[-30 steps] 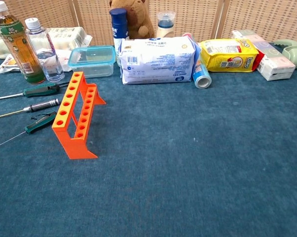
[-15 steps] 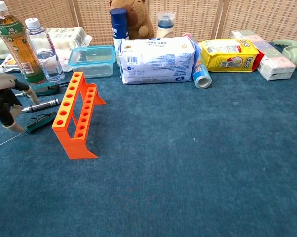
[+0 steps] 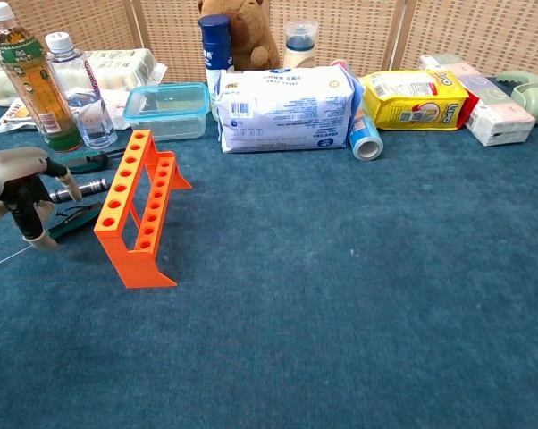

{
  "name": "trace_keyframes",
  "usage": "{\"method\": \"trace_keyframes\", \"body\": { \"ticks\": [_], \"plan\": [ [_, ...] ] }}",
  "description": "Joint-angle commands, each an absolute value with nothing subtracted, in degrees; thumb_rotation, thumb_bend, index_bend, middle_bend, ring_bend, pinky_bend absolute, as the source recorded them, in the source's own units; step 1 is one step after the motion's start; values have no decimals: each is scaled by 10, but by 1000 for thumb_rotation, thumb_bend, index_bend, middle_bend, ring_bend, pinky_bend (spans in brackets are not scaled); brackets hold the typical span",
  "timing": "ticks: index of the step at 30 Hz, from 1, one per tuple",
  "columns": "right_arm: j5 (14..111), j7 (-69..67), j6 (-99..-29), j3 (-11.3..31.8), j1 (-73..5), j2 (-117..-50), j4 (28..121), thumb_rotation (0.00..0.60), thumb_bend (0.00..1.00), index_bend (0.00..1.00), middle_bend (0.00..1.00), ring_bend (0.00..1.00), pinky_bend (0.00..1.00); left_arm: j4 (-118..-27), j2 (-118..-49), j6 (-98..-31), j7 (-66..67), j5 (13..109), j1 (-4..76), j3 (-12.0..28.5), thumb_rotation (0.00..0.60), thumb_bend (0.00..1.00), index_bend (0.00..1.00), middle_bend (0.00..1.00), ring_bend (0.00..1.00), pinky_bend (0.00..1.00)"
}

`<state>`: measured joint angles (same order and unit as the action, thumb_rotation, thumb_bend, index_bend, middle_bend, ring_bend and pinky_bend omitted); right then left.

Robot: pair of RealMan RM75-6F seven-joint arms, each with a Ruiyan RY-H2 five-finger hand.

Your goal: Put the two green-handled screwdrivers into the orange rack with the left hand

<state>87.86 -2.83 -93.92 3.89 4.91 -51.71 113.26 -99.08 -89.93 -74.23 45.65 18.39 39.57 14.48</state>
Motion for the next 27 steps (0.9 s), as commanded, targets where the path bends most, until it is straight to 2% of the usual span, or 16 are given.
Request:
{"method": "trace_keyframes", "body": {
  "ticks": [1,19,27],
  "plan": [
    [878,-28,-939,39,49,-517,1133,600,104,18,42,0,5,-988,-905,-741,459,180,399,143,600,206,284,780,717,856],
    [878,-28,-940,39,47,-517,1134,600,104,18,42,0,5,-1045,-910,-773,484,210,407,114,600,206,284,780,717,856],
    [877,-30,-939,39,47,-516,1134,600,104,18,42,0,5,-1007,-929,-788,472,256,406,104,600,207,284,780,717,857]
  ]
}}
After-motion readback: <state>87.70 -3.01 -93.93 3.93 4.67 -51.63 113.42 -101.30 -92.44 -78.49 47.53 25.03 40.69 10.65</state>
